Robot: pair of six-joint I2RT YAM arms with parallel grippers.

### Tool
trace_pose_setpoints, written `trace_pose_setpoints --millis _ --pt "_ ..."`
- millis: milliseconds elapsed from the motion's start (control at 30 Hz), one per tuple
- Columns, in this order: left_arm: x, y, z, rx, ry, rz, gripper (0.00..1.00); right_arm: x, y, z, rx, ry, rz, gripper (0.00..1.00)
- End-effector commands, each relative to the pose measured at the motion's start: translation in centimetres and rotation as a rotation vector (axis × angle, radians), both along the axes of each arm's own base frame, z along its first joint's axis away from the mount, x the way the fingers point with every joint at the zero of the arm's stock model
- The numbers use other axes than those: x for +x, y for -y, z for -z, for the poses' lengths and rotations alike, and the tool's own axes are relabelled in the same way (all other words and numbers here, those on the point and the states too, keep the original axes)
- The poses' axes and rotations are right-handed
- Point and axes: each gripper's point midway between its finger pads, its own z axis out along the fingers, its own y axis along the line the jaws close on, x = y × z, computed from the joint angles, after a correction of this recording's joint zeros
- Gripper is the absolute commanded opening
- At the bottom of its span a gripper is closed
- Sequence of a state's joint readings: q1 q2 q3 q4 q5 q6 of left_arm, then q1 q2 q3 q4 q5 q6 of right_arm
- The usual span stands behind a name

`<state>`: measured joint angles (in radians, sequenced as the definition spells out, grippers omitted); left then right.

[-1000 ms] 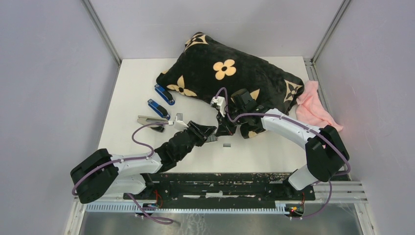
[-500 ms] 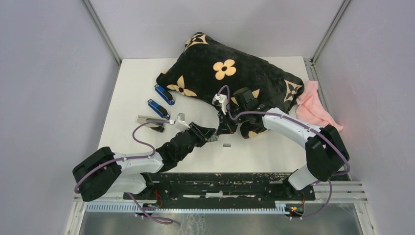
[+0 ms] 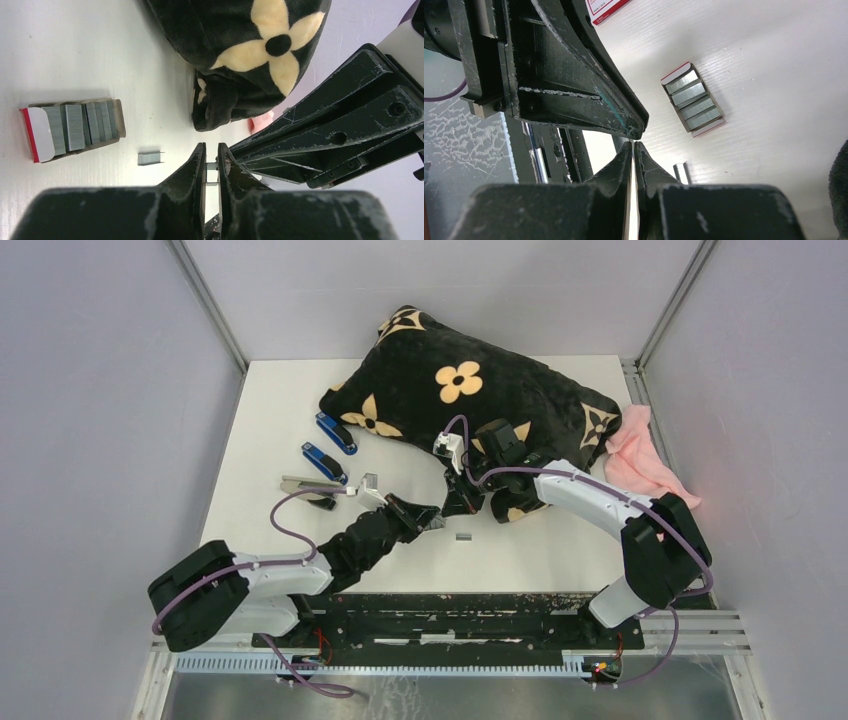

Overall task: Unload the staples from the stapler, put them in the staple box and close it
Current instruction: Adjust the staple at the center of the board.

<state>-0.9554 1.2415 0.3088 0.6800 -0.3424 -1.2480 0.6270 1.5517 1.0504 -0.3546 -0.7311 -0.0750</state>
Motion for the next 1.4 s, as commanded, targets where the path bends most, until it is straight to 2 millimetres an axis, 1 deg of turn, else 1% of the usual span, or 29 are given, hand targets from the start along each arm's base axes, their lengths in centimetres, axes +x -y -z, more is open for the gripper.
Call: trace_pose_setpoints --millis 0,33,133,267,333,400,433,500,533,567,633,700,767,833,900,967,1000,1133,1300,1367 --pt "0.1 0.0 -2.5 -0.067 0.067 -0.003 0.12 0.2 -0.5 -0.8 0.041 0.012 -0.016 0.09" --pt "0.1 0.0 -2.5 -0.062 0.071 -0.003 0.10 0.1 -0.5 -0.8 0.043 0.011 -0.017 0.11" --pt "0.1 -0.2 -2.5 -0.043 0.085 -0.002 0.08 0.0 -0.4 -1.7 0.058 0.017 -0.024 0.21" --pt "0.1 -0.4 -2.7 0.009 0.145 0.013 0.08 -0.4 0.1 -3.8 0.131 0.013 -0.051 0.31" --pt "-0.1 -0.7 -3.4 0.053 0.238 0.042 0.08 -1.0 0.4 -5.2 0.191 -0.005 -0.086 0.37" --pt "-0.9 -0.7 -4.9 0.072 0.374 0.106 0.09 -2.0 0.5 -6.7 0.255 -0.024 -0.140 0.42" --pt "-1.9 -0.3 -6.0 0.074 0.461 0.179 0.10 -2.5 0.6 -7.3 0.284 -0.030 -0.163 0.45" --pt "-3.2 -0.3 -7.5 0.080 0.583 0.252 0.10 -3.5 0.6 -8.5 0.336 -0.049 -0.208 0.50" --pt "-3.7 -0.3 -8.1 0.086 0.631 0.290 0.10 -4.0 0.6 -9.1 0.361 -0.059 -0.229 0.52" --pt "-4.2 -0.5 -9.3 0.079 0.681 0.308 0.10 -4.6 0.6 -9.7 0.389 -0.082 -0.254 0.54" --pt "-5.3 -0.6 -10.8 0.077 0.766 0.366 0.10 -5.4 0.6 -10.8 0.437 -0.102 -0.301 0.60" --pt "-6.6 -0.7 -12.5 0.071 0.850 0.419 0.10 -6.1 0.7 -11.4 0.466 -0.143 -0.333 0.64" --pt "-7.6 -0.7 -14.2 0.062 0.913 0.464 0.11 -6.7 0.7 -11.8 0.481 -0.161 -0.362 0.67" --pt "-8.5 -0.7 -15.5 0.054 0.964 0.505 0.11 -7.7 0.7 -12.4 0.495 -0.188 -0.408 0.69" --pt "-9.3 -0.7 -16.5 0.046 1.004 0.543 0.10 -9.3 0.9 -13.1 0.512 -0.202 -0.479 0.69" --pt "-10.3 -0.6 -17.4 0.028 1.046 0.589 0.10 -11.1 1.4 -14.2 0.548 -0.211 -0.553 0.72" --pt "-10.9 -0.5 -17.9 0.013 1.066 0.617 0.11 -11.6 1.4 -14.6 0.553 -0.207 -0.568 0.73" --pt "-13.2 0.0 -19.5 -0.050 1.139 0.742 0.10 -12.8 1.2 -15.0 0.557 -0.202 -0.607 0.74" --pt "-14.5 0.6 -20.5 -0.074 1.202 0.840 0.10 -14.3 0.9 -15.5 0.554 -0.214 -0.653 0.75" --pt "-15.0 0.6 -20.9 -0.084 1.229 0.864 0.10 -14.5 0.8 -15.5 0.548 -0.230 -0.655 0.72"
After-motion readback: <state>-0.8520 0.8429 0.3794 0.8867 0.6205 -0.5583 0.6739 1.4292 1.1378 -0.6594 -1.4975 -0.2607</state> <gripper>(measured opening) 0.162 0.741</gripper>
